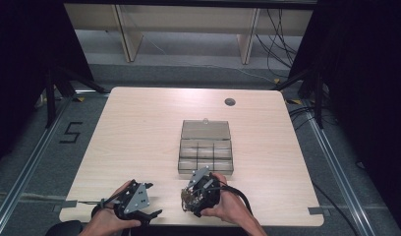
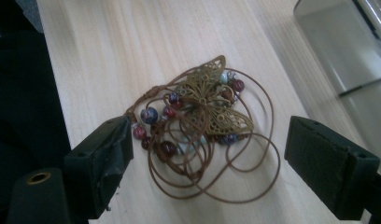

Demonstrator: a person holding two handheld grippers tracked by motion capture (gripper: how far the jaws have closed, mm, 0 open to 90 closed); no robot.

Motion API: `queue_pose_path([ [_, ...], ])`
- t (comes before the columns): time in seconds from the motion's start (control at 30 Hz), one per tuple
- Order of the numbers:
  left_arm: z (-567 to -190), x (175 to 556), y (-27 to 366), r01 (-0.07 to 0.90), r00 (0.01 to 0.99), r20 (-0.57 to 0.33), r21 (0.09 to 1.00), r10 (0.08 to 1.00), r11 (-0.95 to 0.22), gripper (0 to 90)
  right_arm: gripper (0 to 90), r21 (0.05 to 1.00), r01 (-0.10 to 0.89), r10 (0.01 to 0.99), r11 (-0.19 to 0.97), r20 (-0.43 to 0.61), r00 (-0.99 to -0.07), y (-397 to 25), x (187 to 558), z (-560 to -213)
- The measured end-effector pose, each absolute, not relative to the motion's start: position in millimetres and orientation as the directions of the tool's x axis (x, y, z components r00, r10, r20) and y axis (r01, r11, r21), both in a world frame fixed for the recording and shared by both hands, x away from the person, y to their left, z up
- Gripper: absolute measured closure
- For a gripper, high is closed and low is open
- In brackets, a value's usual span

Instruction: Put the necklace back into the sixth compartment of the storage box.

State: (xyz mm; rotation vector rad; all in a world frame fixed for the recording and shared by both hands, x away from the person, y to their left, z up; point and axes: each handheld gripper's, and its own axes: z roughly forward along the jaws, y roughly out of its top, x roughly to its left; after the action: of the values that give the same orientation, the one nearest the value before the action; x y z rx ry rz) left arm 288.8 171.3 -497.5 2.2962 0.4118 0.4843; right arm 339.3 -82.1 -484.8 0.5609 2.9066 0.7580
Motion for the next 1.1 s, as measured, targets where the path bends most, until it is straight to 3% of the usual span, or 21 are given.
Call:
queue_pose_path([
  [0.4, -496.3, 288.7, 172.0, 0.145, 0.874, 0.229, 0.717, 0.428, -0.681, 15.0, 16.5, 0.462, 0.343, 0.361, 0.818, 0.052, -0.931, -67.6, 340.5, -492.2],
  [0.73, -495.8, 288.7, 172.3, 0.142, 0.872, 0.235, 0.718, 0.43, -0.682, 15.0, 18.4, 0.46, 0.298, 0.325, 0.836, 0.021, -0.945, -63.2, 344.7, -498.1],
  [0.87, -495.6, 288.6, 172.3, 0.143, 0.873, 0.235, 0.715, 0.428, -0.684, 15.0, 27.6, 0.466, 0.283, 0.32, 0.838, -0.001, -0.947, -65.8, 346.3, -496.5],
  [0.93, -495.6, 288.6, 172.3, 0.144, 0.873, 0.234, 0.714, 0.428, -0.685, 15.0, 38.8, 0.474, 0.294, 0.332, 0.83, 0.004, -0.943, -67.6, 347.0, -495.6],
  [0.97, -495.8, 288.9, 172.3, 0.141, 0.875, 0.233, 0.716, 0.425, -0.683, 15.0, 38.8, 0.474, 0.294, 0.332, 0.83, 0.004, -0.943, -67.6, 347.0, -495.6],
  [1.03, -495.8, 288.9, 172.3, 0.142, 0.874, 0.232, 0.717, 0.426, -0.682, 15.0, 53.9, 0.491, 0.274, 0.316, 0.827, -0.002, -0.949, -71.6, 351.4, -493.9],
  [1.1, -495.8, 288.9, 172.3, 0.142, 0.874, 0.232, 0.717, 0.426, -0.682, 15.0, 56.3, 0.483, 0.311, 0.344, 0.819, 0.022, -0.939, -72.5, 350.1, -493.5],
])
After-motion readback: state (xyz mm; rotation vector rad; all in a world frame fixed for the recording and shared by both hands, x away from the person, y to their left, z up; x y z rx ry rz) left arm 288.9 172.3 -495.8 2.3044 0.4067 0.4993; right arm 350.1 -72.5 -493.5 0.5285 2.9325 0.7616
